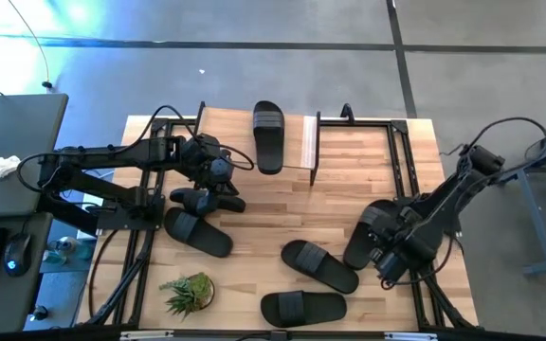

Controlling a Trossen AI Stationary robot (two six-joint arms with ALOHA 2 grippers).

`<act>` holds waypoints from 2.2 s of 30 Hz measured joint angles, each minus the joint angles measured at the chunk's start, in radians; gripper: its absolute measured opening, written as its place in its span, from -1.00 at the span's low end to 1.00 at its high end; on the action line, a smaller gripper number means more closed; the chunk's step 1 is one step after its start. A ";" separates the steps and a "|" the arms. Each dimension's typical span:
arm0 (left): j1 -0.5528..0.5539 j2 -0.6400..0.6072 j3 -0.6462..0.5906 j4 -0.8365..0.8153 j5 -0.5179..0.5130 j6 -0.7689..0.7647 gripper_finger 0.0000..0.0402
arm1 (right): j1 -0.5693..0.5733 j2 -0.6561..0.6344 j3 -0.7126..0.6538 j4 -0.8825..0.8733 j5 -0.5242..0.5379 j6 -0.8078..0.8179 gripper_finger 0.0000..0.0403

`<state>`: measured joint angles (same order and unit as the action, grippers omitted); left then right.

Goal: Pick and place slides into the shelf
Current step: Put the black slide on the shelf

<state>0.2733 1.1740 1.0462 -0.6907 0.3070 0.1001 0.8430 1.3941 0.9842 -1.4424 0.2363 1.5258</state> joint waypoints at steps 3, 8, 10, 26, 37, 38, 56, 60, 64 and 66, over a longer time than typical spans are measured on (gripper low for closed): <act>0.000 0.000 0.000 0.000 -0.004 0.000 -1.00 | -0.012 0.033 -0.012 0.004 0.000 -0.009 -0.18; 0.000 0.000 0.000 0.000 -0.004 -0.001 -1.00 | -0.018 0.088 -0.019 -0.014 -0.008 -0.007 -0.18; 0.000 0.000 0.000 0.000 -0.004 -0.001 -1.00 | -0.018 0.114 -0.019 -0.025 0.002 -0.004 -0.18; 0.000 0.000 0.000 0.000 -0.005 -0.001 -1.00 | -0.098 0.313 -0.017 -0.079 0.029 0.014 -0.18; 0.000 0.000 0.000 0.000 -0.005 -0.001 -1.00 | -0.151 0.359 -0.017 -0.129 0.065 0.106 -0.33; 0.000 0.000 0.000 -0.001 -0.005 -0.001 -1.00 | -0.150 0.359 -0.017 -0.129 0.066 0.118 -0.38; 0.000 0.000 0.000 -0.001 0.010 -0.023 -1.00 | -0.150 0.320 0.024 -0.124 0.084 0.249 -0.99; 0.000 -0.002 0.000 -0.001 0.044 -0.031 -1.00 | -0.149 0.272 0.067 -0.129 0.142 0.272 -0.99; 0.000 -0.011 0.000 -0.001 0.090 -0.033 -1.00 | -0.149 0.215 0.119 -0.128 0.213 0.242 -1.00; 0.000 -0.016 0.000 0.002 0.109 -0.035 -1.00 | -0.149 0.185 0.151 -0.129 0.254 0.216 -1.00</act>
<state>0.2733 1.1576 1.0466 -0.6889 0.4157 0.0656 0.6941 1.5787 1.1348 -1.5712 0.4901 1.7419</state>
